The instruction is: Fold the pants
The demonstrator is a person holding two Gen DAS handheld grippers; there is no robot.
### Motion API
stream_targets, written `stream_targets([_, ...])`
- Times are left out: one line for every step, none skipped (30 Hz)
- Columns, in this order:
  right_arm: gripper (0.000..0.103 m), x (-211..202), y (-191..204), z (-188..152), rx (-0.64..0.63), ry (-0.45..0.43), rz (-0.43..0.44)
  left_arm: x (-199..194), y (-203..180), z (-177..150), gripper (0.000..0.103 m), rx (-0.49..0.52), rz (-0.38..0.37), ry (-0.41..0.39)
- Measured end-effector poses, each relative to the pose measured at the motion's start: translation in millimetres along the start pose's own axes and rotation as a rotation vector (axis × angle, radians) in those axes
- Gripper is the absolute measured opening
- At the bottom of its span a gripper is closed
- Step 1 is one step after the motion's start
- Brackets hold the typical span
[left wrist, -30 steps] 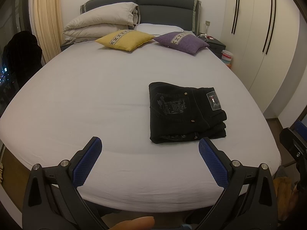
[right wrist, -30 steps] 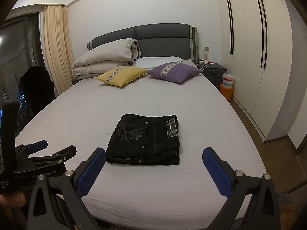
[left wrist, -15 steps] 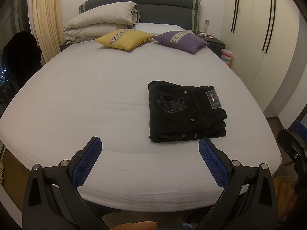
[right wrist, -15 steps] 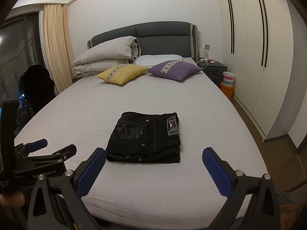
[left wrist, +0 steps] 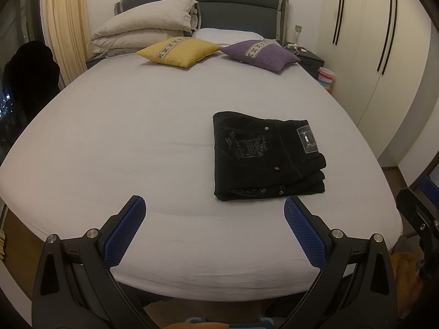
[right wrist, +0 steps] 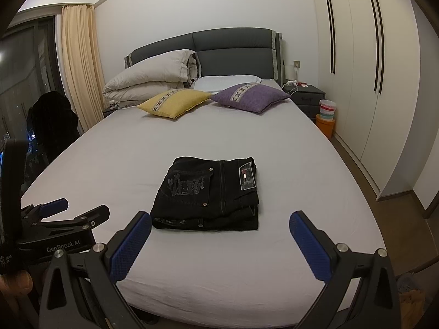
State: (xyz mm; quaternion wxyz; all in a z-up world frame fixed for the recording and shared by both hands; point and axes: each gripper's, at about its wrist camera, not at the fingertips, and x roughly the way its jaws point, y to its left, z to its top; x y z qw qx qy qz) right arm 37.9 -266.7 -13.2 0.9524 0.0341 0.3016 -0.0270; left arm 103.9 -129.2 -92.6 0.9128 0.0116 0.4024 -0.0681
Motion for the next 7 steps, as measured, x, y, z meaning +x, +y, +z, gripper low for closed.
stream_targets([0.103, 0.7, -0.6, -1.1, 0.001, 0.002, 0.001, 0.0, -0.3, 1.0, 0.103, 0.002, -0.001, -0.001])
stream_targets([0.103, 1.6, -1.4, -1.6, 0.001, 0.004, 0.001, -0.4, -0.6, 1.3, 0.103, 0.005, -0.002, -0.003])
stream_targets([0.103, 1.9, -1.9, -2.8, 0.002, 0.006, 0.002, -1.0, -0.9, 1.1, 0.103, 0.01, -0.001, -0.006])
stream_targets([0.103, 2.0, -2.5, -3.8, 0.003, 0.009, 0.001, -1.7, -1.1, 0.5, 0.103, 0.016, 0.001, -0.014])
stream_targets([0.103, 2.3, -3.6, -3.8, 0.003, 0.01, 0.001, -2.4, -2.2, 0.6, 0.103, 0.021, 0.004, -0.021])
stream_targets([0.103, 2.0, -4.2, -4.4, 0.005, 0.011, 0.001, -3.5, -1.5, 0.0, 0.103, 0.024, 0.007, -0.025])
stream_targets([0.103, 2.0, -5.4, -4.7, 0.007, 0.013, 0.001, -3.4, -3.2, 0.7, 0.103, 0.028, 0.002, -0.025])
